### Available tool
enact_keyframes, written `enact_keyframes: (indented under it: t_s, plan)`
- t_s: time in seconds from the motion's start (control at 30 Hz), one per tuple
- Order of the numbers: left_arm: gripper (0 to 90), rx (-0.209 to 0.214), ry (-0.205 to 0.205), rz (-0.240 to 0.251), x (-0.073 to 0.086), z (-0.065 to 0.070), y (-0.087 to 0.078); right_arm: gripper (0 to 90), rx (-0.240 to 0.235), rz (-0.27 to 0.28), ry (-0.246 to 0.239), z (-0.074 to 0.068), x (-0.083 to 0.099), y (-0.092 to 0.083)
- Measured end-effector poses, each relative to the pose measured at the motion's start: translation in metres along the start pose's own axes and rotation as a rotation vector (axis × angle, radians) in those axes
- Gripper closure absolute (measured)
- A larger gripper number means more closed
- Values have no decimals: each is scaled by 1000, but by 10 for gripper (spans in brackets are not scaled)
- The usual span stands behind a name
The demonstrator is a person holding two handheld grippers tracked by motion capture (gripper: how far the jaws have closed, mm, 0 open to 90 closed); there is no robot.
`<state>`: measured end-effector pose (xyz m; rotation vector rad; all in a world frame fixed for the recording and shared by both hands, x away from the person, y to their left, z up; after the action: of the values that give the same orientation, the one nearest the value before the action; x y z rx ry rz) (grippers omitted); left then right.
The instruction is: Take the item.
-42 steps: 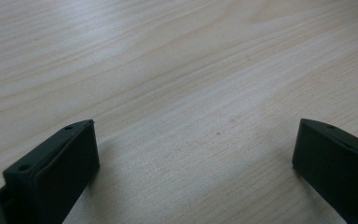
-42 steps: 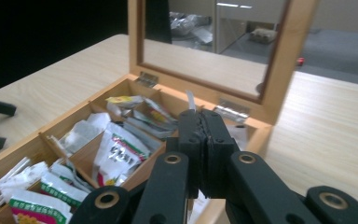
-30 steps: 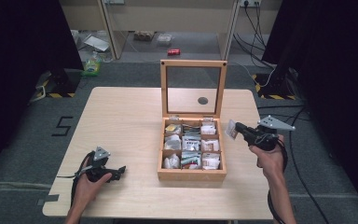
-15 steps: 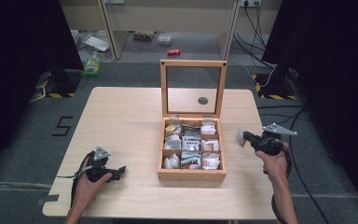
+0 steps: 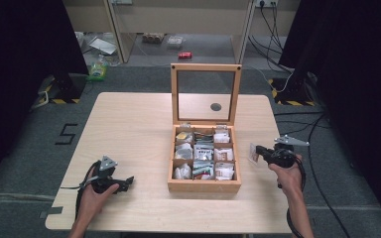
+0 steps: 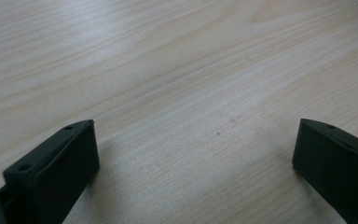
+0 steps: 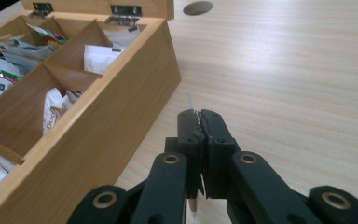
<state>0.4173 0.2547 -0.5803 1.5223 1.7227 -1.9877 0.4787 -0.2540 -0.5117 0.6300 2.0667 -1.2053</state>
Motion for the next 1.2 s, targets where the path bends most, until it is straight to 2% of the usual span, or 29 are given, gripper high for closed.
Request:
enact_keyframes:
  t_s: [0.47, 0.6, 0.93, 1.2]
  plan:
    - [0, 0, 1, -1, 0, 0, 0, 860, 23, -34, 26, 18, 11, 3]
    - [0, 0, 1, -1, 0, 0, 0, 855, 35, -47, 48, 25, 16, 5]
    - [0, 0, 1, -1, 0, 0, 0, 839, 37, -65, 52, 27, 20, 7]
    - [0, 0, 1, -1, 0, 0, 0, 787, 53, -75, 70, 33, 23, 8]
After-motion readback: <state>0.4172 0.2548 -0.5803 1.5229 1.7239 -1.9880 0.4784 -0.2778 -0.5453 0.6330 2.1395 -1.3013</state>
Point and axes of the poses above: each handheld gripper's, and its own axes: y roughly forward along the jaws, x roughly out of its underside, z roughly to its right, the point moved 8 cm from there along y, roughly forward along the jaws, and after that the axes turned 13 degrees about y, right-handed, at the moved point
